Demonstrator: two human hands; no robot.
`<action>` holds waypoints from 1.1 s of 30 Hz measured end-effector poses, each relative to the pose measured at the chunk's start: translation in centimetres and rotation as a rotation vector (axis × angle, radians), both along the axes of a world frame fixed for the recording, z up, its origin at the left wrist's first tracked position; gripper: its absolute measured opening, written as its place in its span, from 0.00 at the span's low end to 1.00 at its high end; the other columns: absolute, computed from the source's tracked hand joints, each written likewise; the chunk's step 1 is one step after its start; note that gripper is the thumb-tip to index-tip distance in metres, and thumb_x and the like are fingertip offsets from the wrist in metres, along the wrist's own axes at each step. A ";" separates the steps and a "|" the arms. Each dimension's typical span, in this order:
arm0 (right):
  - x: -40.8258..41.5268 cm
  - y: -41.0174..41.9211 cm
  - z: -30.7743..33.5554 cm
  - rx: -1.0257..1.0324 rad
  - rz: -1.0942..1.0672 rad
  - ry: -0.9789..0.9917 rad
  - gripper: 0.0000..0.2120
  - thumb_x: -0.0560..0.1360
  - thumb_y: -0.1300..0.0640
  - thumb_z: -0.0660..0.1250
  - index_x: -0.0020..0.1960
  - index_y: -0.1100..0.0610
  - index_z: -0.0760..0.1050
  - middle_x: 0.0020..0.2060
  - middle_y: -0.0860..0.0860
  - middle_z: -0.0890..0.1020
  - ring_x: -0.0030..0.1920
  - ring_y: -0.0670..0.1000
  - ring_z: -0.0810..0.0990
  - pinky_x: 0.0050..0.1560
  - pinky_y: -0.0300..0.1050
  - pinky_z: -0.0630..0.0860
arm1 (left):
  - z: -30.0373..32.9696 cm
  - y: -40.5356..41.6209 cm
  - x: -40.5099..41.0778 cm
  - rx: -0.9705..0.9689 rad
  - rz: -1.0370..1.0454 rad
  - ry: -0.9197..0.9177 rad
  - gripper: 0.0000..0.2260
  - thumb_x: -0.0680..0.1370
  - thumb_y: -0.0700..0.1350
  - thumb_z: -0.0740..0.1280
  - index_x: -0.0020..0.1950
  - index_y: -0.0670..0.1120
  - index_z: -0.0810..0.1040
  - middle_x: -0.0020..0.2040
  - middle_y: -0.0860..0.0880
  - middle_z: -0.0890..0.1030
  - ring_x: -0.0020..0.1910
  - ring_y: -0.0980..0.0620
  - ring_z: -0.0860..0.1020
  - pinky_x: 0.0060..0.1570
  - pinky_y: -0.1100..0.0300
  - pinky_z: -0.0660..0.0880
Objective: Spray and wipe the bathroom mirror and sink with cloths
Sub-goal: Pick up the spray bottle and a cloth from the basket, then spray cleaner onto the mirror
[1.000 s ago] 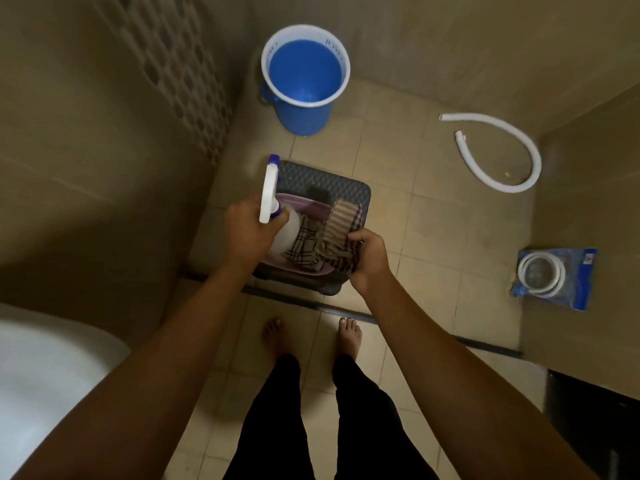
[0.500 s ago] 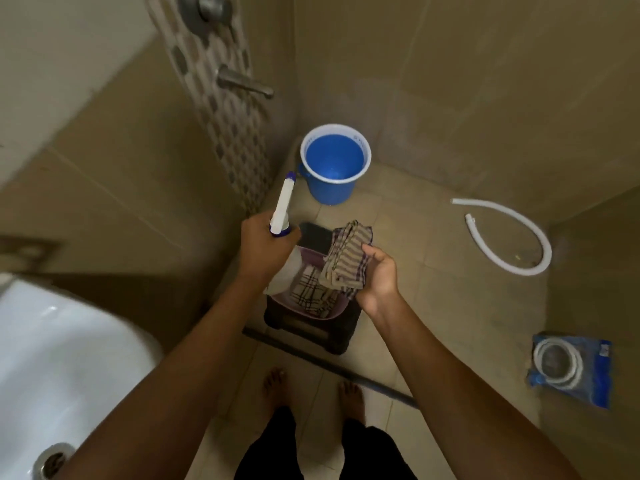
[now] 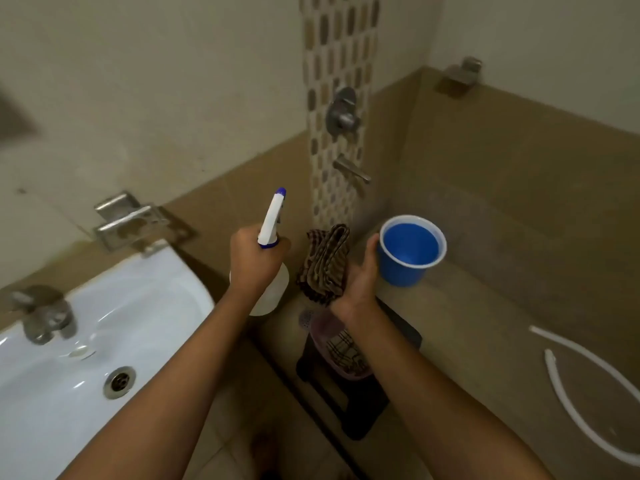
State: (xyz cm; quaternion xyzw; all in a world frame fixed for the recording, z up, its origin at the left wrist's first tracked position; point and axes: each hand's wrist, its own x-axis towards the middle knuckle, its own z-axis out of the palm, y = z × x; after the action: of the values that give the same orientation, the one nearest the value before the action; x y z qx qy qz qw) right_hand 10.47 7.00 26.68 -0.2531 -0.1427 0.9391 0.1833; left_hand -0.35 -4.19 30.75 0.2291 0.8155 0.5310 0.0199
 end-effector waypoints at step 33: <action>-13.4 -39.4 13.4 0.084 0.609 0.264 0.23 0.68 0.47 0.72 0.57 0.60 0.80 0.54 0.60 0.80 0.52 0.61 0.80 0.65 0.60 0.71 | 12.1 -42.4 -4.3 0.179 0.630 0.189 0.11 0.65 0.42 0.65 0.33 0.33 0.70 0.25 0.45 0.62 0.26 0.49 0.62 0.26 0.50 0.62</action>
State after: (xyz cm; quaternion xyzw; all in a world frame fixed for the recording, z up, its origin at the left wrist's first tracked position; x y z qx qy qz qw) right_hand -2.98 -32.37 40.07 -0.0674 -0.2252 0.9688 -0.0785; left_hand -4.68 -46.60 42.88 0.0152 0.7945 0.5571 -0.2411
